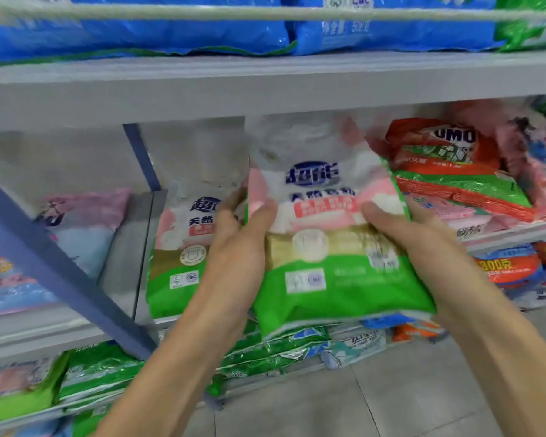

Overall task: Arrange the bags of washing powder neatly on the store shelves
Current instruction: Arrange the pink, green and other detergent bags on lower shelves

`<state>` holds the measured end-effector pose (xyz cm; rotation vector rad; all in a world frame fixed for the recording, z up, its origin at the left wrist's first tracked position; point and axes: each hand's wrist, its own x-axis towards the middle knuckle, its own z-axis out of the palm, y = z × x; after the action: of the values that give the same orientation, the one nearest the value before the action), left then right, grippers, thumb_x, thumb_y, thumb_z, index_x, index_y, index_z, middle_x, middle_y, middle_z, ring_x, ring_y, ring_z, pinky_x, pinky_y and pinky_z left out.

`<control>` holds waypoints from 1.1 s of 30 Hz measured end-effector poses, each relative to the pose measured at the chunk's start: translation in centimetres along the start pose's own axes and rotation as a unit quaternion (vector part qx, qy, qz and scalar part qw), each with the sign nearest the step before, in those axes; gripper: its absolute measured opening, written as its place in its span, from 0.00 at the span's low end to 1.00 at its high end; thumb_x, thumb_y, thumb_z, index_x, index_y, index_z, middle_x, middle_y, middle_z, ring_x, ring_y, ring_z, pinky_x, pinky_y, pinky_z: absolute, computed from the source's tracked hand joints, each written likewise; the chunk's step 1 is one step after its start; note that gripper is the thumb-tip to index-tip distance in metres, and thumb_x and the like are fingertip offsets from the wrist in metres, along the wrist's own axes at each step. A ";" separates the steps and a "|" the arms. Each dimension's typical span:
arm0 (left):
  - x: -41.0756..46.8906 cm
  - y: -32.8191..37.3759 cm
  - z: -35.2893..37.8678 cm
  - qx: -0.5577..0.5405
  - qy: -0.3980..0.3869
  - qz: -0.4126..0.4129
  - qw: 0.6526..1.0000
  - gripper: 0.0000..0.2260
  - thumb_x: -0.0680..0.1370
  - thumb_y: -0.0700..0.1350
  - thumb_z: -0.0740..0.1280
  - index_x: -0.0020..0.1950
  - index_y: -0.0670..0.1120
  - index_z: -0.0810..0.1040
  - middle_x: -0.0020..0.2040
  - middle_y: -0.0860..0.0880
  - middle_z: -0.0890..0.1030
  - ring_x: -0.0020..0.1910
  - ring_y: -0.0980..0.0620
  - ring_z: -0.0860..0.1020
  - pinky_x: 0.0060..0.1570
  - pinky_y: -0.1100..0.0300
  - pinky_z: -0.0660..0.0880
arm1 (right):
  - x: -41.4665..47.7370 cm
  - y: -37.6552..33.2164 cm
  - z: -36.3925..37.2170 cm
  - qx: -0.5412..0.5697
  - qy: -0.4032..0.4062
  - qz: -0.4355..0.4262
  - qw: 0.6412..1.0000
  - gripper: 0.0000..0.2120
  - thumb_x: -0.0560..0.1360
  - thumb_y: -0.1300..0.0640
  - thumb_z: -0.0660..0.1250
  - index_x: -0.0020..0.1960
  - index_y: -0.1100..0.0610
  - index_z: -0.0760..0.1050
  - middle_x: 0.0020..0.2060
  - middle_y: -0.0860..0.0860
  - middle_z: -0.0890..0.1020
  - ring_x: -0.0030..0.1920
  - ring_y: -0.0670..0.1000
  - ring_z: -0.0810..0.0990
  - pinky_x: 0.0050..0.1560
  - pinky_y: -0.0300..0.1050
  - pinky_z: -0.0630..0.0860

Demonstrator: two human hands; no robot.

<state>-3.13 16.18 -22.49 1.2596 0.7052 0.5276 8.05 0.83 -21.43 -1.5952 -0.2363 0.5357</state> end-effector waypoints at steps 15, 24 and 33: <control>5.0 -1.6 5.2 0.179 0.042 0.099 0.978 0.19 0.82 0.53 0.66 0.72 0.60 0.66 0.61 0.69 0.75 0.58 0.73 0.73 0.57 0.77 0.64 | 14.2 1.3 -1.9 -0.235 -0.003 -0.102 0.967 0.13 0.78 0.47 0.70 0.52 0.56 0.79 0.44 0.48 0.85 0.44 0.46 0.81 0.47 0.40 0.73; 1.7 -4.3 5.6 0.248 0.014 0.153 0.956 0.38 0.75 0.48 0.76 0.74 0.70 0.56 0.75 0.64 0.67 0.72 0.68 0.64 0.74 0.65 0.61 | 10.9 1.9 -3.2 -0.054 -0.008 -0.082 0.995 0.04 0.77 0.56 0.74 0.52 0.53 0.85 0.45 0.47 0.89 0.48 0.48 0.87 0.51 0.41 0.80; 1.6 -3.8 5.9 0.230 0.029 0.090 0.969 0.34 0.83 0.46 0.66 0.81 0.63 0.49 0.79 0.65 0.59 0.71 0.70 0.57 0.70 0.66 0.55 | 10.1 1.9 -3.2 -0.116 0.018 -0.103 0.988 0.15 0.77 0.45 0.73 0.58 0.53 0.83 0.50 0.60 0.85 0.47 0.58 0.85 0.46 0.47 0.78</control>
<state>2.13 12.47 -25.64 1.7598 0.7934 0.5703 17.96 2.48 -25.24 -1.7790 -0.4445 0.3277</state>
